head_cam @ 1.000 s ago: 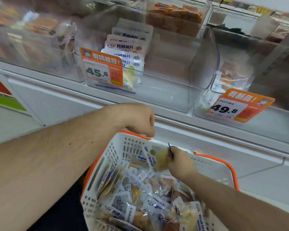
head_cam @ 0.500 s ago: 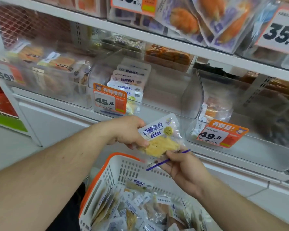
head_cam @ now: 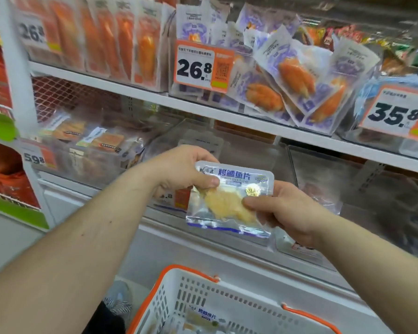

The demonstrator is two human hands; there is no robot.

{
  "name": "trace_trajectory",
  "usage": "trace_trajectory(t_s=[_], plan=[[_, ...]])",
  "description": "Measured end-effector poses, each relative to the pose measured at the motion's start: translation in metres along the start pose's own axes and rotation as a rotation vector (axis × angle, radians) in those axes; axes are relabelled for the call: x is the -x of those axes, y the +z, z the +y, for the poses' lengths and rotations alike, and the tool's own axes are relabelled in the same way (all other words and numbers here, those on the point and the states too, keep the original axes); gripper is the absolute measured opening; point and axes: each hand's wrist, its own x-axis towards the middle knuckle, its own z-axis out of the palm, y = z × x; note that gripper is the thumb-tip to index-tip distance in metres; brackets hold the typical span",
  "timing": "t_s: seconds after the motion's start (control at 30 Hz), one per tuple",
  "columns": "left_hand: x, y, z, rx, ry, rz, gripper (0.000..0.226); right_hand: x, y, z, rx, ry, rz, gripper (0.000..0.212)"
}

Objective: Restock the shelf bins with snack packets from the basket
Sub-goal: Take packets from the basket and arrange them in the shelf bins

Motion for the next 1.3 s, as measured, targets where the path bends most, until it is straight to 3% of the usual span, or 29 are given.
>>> trace_trajectory(t_s=[0.2, 0.37, 0.47, 0.63, 0.8, 0.9, 1.03, 1.2, 1.3], plan=[[-0.036, -0.027, -0.022, 0.015, -0.017, 0.552, 0.015, -0.054, -0.001, -0.021, -0.236, 0.158, 0.098, 0.013], [-0.042, -0.034, -0.039, -0.07, 0.019, 0.707, 0.012, -0.118, 0.009, -0.012, -0.248, 0.23, 0.165, 0.025], [-0.046, -0.037, -0.044, -0.124, 0.015, 0.779, 0.014, -0.146, 0.026, -0.004, -0.208, 0.297, 0.122, 0.02], [-0.049, -0.042, -0.049, -0.187, -0.005, 0.81, 0.015, -0.167, 0.058, 0.02, 0.018, 0.37, -0.098, 0.018], [-0.051, -0.047, -0.056, -0.232, -0.028, 0.814, 0.017, -0.168, 0.06, 0.027, 0.244, 0.394, -0.038, 0.044], [-0.051, -0.045, -0.058, -0.243, -0.034, 0.814, 0.016, -0.166, 0.052, 0.02, 0.333, 0.347, -0.033, 0.049], [-0.055, -0.042, -0.056, -0.231, -0.035, 0.821, 0.016, -0.167, 0.054, 0.017, 0.318, 0.366, -0.146, 0.046], [-0.054, -0.042, -0.057, -0.225, -0.049, 0.801, 0.015, -0.175, 0.066, 0.022, 0.309, 0.401, -0.172, 0.031], [-0.054, -0.045, -0.059, -0.2, -0.052, 0.793, 0.014, -0.178, 0.071, 0.028, 0.269, 0.391, -0.149, 0.036]])
